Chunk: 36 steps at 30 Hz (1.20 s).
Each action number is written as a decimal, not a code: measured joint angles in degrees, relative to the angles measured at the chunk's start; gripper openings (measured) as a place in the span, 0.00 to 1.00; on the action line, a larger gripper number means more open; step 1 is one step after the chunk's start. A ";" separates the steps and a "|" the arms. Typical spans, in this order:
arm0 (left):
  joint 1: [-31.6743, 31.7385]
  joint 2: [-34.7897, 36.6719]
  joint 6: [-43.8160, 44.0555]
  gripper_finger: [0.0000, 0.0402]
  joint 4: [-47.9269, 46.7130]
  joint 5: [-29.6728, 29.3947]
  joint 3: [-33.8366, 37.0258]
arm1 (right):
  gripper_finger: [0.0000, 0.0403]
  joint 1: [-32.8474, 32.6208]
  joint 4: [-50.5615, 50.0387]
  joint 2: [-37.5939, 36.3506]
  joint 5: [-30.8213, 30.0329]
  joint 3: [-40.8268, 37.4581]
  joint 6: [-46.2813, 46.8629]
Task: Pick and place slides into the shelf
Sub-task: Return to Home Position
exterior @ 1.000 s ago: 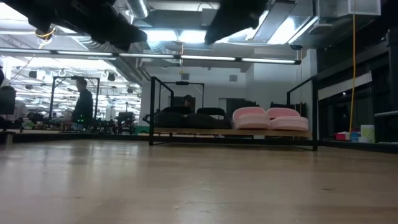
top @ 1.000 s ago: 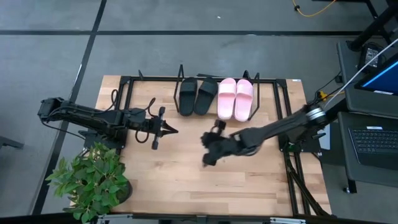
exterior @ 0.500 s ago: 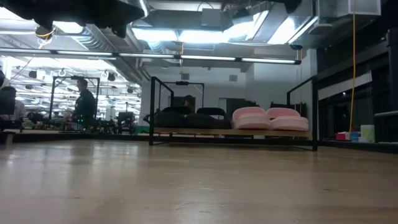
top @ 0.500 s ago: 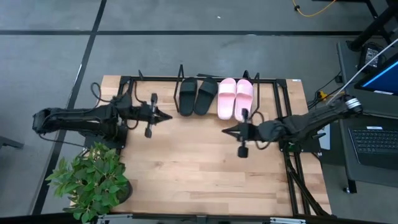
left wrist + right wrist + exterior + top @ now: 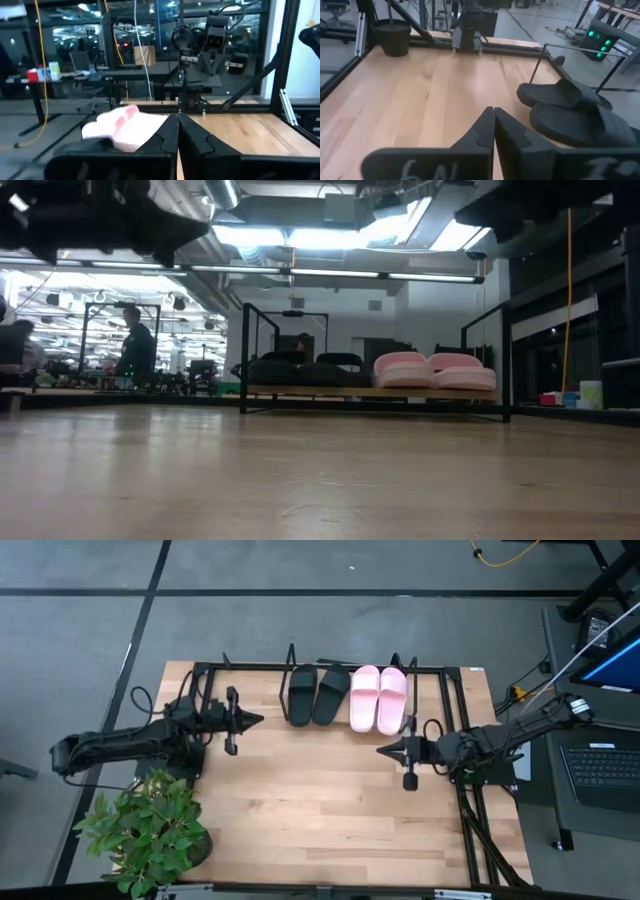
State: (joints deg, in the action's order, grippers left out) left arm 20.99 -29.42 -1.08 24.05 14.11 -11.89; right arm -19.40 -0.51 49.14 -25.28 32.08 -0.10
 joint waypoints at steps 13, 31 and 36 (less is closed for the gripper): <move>-9.36 3.72 1.51 0.00 10.35 -12.76 11.28 | 0.03 0.04 5.05 -4.27 -0.03 -7.60 2.73; -14.80 13.61 -1.46 0.00 -1.69 -20.48 11.42 | 0.04 0.11 3.13 -15.03 5.28 -10.94 -1.35; -14.80 18.06 -0.70 0.00 -5.31 -20.68 11.42 | 0.01 0.09 0.36 -16.82 8.68 -11.19 0.69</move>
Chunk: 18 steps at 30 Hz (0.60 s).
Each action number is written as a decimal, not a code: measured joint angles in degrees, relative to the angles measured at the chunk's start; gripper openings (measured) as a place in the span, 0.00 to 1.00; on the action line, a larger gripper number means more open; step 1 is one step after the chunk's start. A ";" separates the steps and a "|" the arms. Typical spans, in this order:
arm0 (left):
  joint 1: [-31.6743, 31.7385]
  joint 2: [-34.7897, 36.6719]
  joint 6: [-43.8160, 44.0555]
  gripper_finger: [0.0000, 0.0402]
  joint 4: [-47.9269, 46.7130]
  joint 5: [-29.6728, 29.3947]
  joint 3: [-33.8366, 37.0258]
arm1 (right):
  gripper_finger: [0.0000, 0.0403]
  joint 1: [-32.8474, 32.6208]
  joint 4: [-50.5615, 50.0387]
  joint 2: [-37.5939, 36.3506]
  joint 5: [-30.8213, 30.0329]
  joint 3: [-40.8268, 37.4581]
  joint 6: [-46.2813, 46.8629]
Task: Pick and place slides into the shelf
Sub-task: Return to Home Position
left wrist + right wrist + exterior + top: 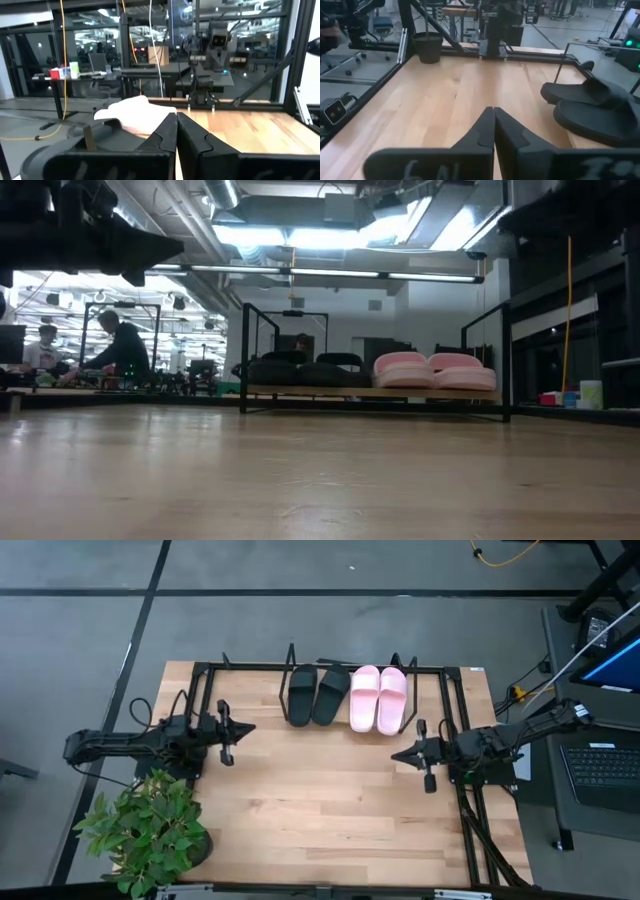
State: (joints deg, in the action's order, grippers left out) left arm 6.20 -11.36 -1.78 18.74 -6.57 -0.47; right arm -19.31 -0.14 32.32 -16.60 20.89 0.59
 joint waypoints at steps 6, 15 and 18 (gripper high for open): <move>0.00 1.18 2.30 0.00 -0.11 0.00 0.00 | 0.04 0.02 1.86 -6.80 0.27 -5.57 -0.96; 0.00 1.16 2.71 0.00 -0.09 0.00 0.00 | 0.03 0.02 1.92 -21.09 5.65 -12.86 -2.73; 0.00 1.16 2.71 0.00 -0.09 0.00 0.00 | 0.02 0.00 2.26 -24.06 6.91 -14.70 -5.51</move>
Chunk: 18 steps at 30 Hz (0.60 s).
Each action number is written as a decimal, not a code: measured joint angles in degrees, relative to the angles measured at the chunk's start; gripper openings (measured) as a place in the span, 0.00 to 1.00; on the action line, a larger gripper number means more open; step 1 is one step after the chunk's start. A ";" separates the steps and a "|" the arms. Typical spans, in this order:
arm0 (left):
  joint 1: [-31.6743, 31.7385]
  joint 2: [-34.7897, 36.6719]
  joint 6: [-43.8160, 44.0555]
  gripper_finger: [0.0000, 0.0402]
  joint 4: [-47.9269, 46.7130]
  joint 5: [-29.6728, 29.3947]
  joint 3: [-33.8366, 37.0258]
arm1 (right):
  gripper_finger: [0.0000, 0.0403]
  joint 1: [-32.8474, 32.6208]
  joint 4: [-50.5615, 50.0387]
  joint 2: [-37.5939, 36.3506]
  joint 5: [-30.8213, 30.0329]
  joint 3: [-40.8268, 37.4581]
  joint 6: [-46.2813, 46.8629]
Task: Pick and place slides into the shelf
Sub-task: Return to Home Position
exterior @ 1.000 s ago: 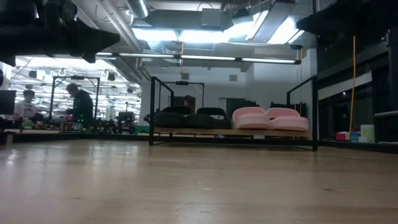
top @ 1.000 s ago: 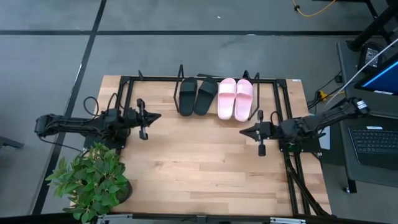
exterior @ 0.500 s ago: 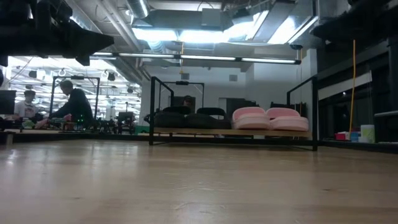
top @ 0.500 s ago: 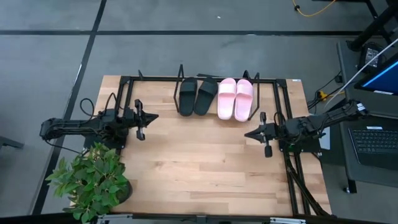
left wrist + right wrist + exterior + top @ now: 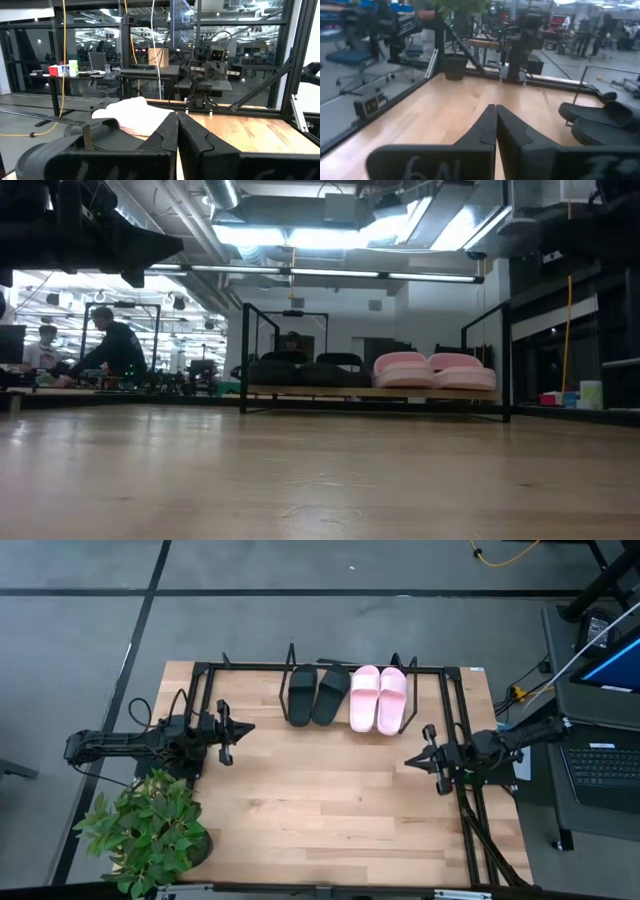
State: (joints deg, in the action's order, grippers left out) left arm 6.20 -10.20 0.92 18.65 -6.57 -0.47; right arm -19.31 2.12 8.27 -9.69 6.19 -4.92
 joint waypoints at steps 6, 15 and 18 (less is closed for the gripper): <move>0.00 0.00 0.01 0.00 0.00 0.00 0.00 | 0.02 0.02 2.56 -3.00 3.70 -5.67 -1.46; -0.02 0.00 -0.02 0.00 0.01 0.00 0.00 | 0.04 0.00 1.79 -3.65 11.89 -5.72 0.96; -0.02 -0.02 -0.02 0.00 0.01 0.00 -0.01 | 0.05 0.00 2.33 -3.67 11.91 -5.74 3.33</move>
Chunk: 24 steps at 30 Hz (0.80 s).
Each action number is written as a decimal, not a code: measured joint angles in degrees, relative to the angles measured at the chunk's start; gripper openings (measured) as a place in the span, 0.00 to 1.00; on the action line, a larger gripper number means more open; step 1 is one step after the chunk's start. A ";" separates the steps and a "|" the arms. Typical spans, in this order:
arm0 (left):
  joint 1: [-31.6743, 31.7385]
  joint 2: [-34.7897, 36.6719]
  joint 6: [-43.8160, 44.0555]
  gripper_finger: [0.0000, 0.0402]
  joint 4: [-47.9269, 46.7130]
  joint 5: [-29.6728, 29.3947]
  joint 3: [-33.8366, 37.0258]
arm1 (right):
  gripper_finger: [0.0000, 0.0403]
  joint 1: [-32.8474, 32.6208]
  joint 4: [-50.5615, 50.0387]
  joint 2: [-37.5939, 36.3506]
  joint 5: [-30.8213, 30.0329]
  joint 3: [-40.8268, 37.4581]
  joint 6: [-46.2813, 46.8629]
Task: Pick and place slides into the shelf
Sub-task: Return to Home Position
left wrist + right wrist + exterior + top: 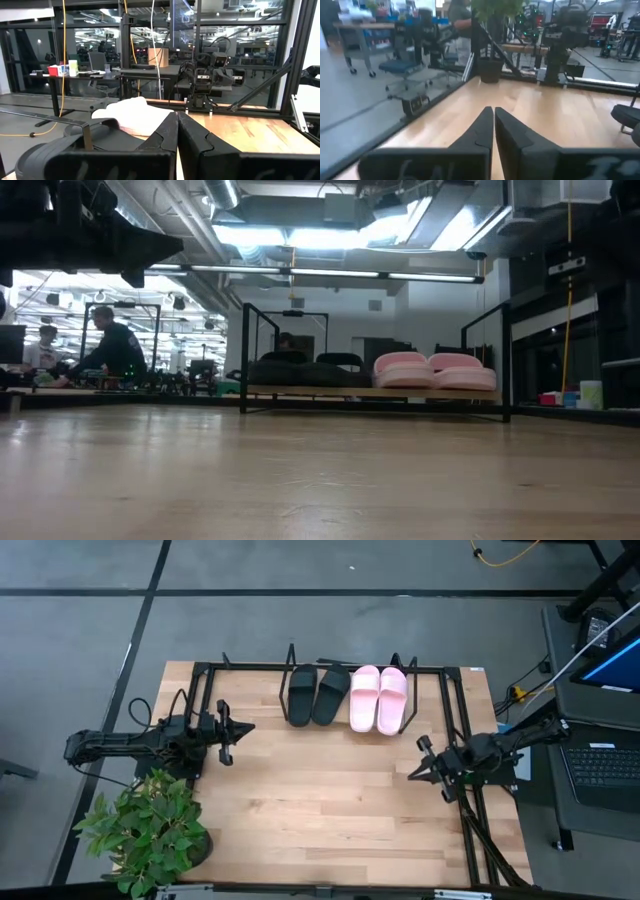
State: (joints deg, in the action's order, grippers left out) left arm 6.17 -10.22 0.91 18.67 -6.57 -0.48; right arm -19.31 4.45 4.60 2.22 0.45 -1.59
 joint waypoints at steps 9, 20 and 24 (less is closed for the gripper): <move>0.00 0.00 0.00 0.00 -0.01 0.00 -0.01 | 0.04 0.00 5.92 0.02 -1.17 0.04 -9.41; 0.00 0.00 0.00 0.00 -0.01 0.00 -0.01 | 0.03 7.39 -3.53 -4.55 -1.58 -0.02 -13.77; 0.00 0.00 0.00 0.00 0.01 0.02 -0.01 | 0.03 11.24 -2.85 -4.58 0.92 -0.02 -13.77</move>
State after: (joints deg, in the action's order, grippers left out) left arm 6.17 -10.22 0.91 18.68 -6.55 -0.49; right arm -8.07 1.60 0.02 3.14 0.43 -15.36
